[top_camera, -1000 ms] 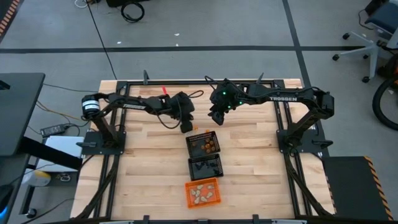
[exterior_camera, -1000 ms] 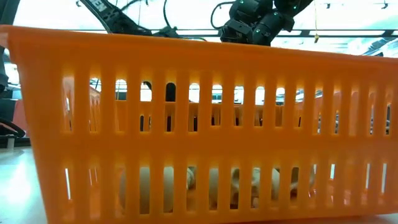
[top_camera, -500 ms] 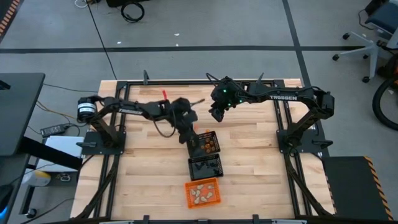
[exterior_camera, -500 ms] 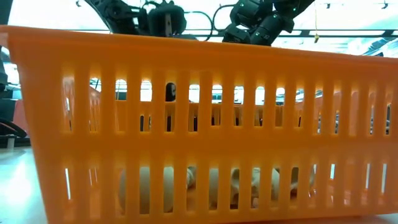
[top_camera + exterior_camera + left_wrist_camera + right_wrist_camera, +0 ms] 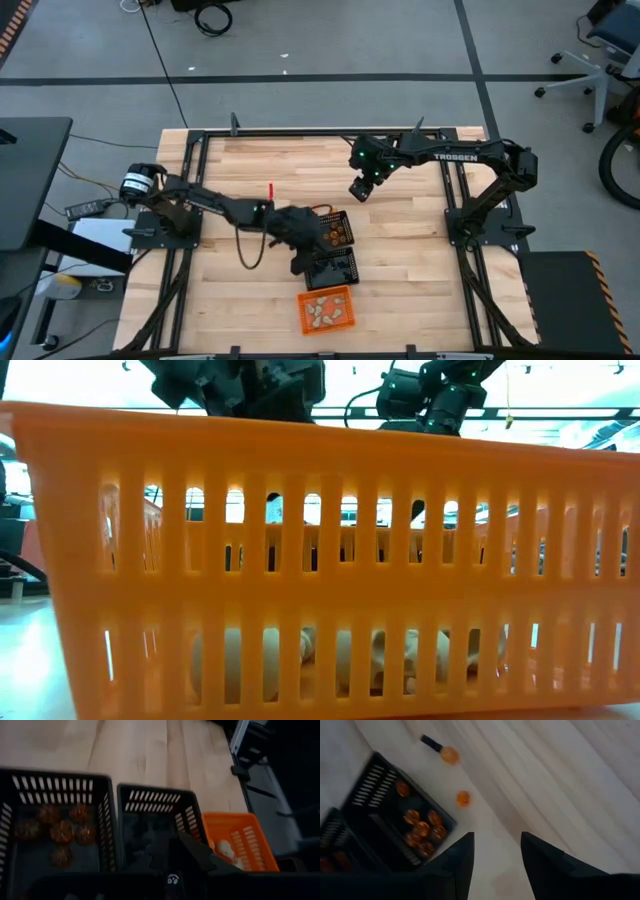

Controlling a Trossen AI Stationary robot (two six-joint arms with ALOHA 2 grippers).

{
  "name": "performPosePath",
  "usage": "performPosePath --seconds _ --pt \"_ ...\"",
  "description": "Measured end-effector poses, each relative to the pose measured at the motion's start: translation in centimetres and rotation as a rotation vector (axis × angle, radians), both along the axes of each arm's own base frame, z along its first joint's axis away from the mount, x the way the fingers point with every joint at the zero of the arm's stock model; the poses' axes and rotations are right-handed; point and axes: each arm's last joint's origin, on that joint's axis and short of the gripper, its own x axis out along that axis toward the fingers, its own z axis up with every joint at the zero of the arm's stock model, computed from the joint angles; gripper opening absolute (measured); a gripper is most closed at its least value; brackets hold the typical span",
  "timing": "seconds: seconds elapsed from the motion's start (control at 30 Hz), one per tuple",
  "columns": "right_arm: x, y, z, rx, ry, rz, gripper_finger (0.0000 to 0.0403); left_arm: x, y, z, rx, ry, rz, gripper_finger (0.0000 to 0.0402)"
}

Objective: Sort Halloween decoration
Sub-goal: Put the black skeleton toy into the bottom black bin, then put the orange pumpkin toy into the top black bin

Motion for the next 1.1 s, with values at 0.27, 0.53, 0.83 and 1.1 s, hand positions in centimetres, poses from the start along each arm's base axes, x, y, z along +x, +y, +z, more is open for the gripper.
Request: performPosePath --seconds 0.27,0.53,0.83,1.1 --pt "1.6 1.9 0.5 0.011 -0.107 -0.01 0.0165 -0.1 -2.2 0.4 0.092 -0.077 -0.001 0.0036" --pt "1.7 2.9 0.5 0.023 -0.097 -0.002 0.0165 0.7 -3.1 -1.0 0.04 -0.081 -0.089 0.0074" --pt "1.4 3.0 0.3 0.031 -0.056 0.002 0.0165 0.8 -2.2 -0.9 0.04 -0.078 -0.081 0.0152" --pt "1.3 3.0 0.2 0.018 -0.05 0.031 0.0165 0.3 2.7 -2.1 0.061 0.117 0.055 0.0155"
